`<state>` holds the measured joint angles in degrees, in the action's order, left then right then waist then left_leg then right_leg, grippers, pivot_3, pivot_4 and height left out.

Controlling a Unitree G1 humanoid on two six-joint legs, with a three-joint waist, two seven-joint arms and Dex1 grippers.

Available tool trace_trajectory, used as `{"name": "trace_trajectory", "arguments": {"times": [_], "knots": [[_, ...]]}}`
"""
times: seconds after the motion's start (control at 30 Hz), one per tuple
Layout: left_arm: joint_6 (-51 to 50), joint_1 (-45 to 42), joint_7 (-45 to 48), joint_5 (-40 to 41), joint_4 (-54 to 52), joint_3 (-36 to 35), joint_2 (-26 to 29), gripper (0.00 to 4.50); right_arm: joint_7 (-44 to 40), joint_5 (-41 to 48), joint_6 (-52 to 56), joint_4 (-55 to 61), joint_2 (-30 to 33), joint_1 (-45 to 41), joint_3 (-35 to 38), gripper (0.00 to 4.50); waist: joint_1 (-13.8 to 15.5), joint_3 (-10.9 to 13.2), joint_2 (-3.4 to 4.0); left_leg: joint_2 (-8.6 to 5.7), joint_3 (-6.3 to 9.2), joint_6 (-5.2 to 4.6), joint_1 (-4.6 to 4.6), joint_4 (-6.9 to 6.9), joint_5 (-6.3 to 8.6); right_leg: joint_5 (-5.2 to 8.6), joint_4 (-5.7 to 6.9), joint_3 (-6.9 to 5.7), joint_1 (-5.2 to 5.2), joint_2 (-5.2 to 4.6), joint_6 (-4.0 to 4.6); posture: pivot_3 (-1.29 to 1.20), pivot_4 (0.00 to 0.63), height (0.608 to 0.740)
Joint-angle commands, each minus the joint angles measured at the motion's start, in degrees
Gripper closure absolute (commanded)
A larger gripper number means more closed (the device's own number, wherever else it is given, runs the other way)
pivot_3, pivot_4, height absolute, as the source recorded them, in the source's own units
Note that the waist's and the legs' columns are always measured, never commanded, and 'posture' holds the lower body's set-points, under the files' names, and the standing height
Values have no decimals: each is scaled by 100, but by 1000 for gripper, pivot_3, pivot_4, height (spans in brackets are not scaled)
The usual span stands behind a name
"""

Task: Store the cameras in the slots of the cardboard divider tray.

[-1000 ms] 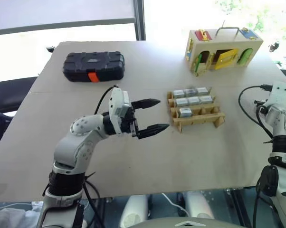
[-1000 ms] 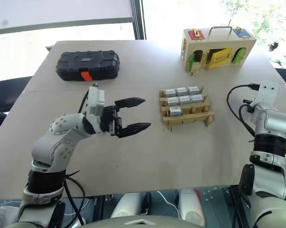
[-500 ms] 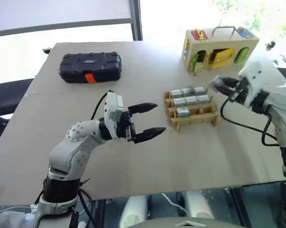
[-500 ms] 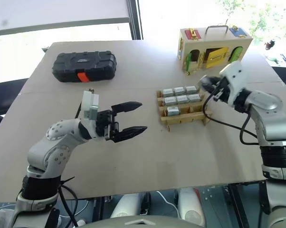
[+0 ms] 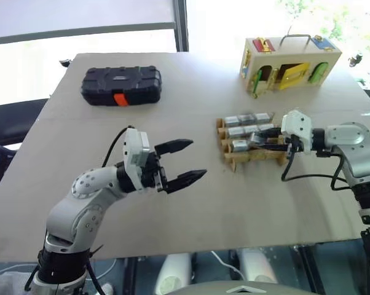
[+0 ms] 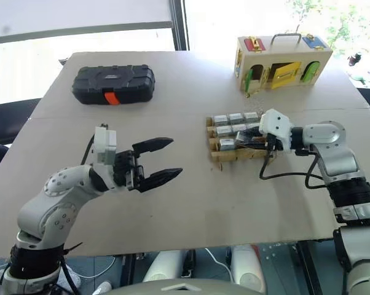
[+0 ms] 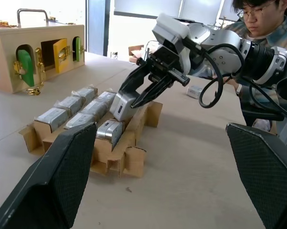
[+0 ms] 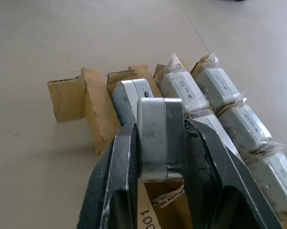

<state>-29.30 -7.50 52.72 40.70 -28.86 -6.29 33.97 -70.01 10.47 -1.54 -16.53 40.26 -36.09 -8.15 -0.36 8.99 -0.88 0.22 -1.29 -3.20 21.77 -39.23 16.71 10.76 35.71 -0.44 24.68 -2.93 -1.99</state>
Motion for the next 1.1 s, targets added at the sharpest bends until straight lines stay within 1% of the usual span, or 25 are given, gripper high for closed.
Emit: {"name": "trace_trajectory", "arguments": {"times": [0.03, 0.17, 0.33, 0.47, 0.53, 0.57, 0.6, 0.67, 0.73, 0.83, 0.97, 1.03, 1.1], "knots": [[60, 47, -80, 116, -308, -126, 65, 0, -211, -279, -432, -426, 80, -188, -101, 3773, -3, 0, 0, 0, -1, -2, -1, -1, 1, 2, 0, 1, -1, 0, 3, 0, 150, 740], [88, 49, -131, 115, -309, -114, 72, 0, -443, -426, -810, -837, 74, -370, -197, 3773, 1, -1, 0, -1, 0, -15, -8, -4, 8, 8, 5, 1, -8, 1, 15, 0, 150, 740], [122, 88, -172, 117, -347, -118, 70, 0, -806, -459, -1216, -1309, 3, -613, -299, 3773, 6, -1, 0, -1, 2, 4, -5, -4, -3, 7, 3, 0, -9, -1, 14, 0, 150, 740], [154, 131, -170, 99, -375, -105, 76, 0, -1350, -461, -1339, -1707, -71, -834, -472, 3773, 2, -1, 0, -2, 1, 3, -5, -3, -2, 7, 1, -1, -8, -5, 15, 0, 150, 740], [159, 145, -176, 104, -387, -107, 72, 0, -1433, -539, -1480, -1983, -119, -981, -507, 2758, 2, -1, 0, -2, 2, 4, -5, -3, -2, 7, 1, -3, -9, -7, 15, 0, 150, 740], [165, 150, -177, 102, -391, -104, 70, 0, -1424, -534, -1521, -2073, -146, -1036, -475, 2495, 4, -1, -1, -2, 4, 4, -5, -2, -2, 7, 1, -5, -8, -8, 15, 0, 150, 740], [169, 153, -182, 104, -394, -100, 66, 0, -1381, -512, -1554, -2118, -164, -1072, -418, 2102, 7, -1, -1, -2, 7, 4, -5, -1, -2, 7, 1, -7, -8, -8, 15, 0, 150, 740], [175, 151, -191, 105, -390, -86, 53, 0, -1214, -447, -1567, -2098, -174, -1089, -263, 1027, 5, 5, 7, -2, 11, 5, 1, -1, -3, 7, 0, -5, -7, -12, 16, 0, 150, 740], [199, 134, -184, 87, -348, -50, 29, 0, -1044, -355, -1445, -1895, -105, -1012, -85, 134, 4, 7, 11, -2, 7, 5, 2, -1, -3, 7, 0, -4, -5, -19, 15, 0, 150, 740], [240, 76, -135, 71, -253, 33, -17, 0, -863, -188, -1237, -1262, 114, -667, 181, 134, 31, 8, 11, -3, 10, 6, 4, -1, -3, 7, -2, -3, -5, -23, 15, 0, 150, 740], [290, -79, -29, 23, -75, 160, -68, 0, -528, 125, -466, -168, 438, -72, 604, 134, 94, 8, 11, -3, 15, 6, 5, 0, -2, 7, -4, -3, -6, -28, 15, 0, 150, 740], [317, -158, 34, 3, -6, 229, -81, 0, -98, 164, 99, 367, 675, 281, 964, 134, 107, 8, 11, -3, 11, 6, 3, 0, -2, 7, -3, -4, -6, -25, 15, 0, 150, 740], [342, -244, 89, 0, 56, 304, -101, 0, 659, -163, 1275, 1172, 1259, 1132, 1780, 134, 173, 9, 16, -3, 10, 5, 7, -1, -2, 7, -2, -6, -5, -23, 16, 0, 150, 740]]}}
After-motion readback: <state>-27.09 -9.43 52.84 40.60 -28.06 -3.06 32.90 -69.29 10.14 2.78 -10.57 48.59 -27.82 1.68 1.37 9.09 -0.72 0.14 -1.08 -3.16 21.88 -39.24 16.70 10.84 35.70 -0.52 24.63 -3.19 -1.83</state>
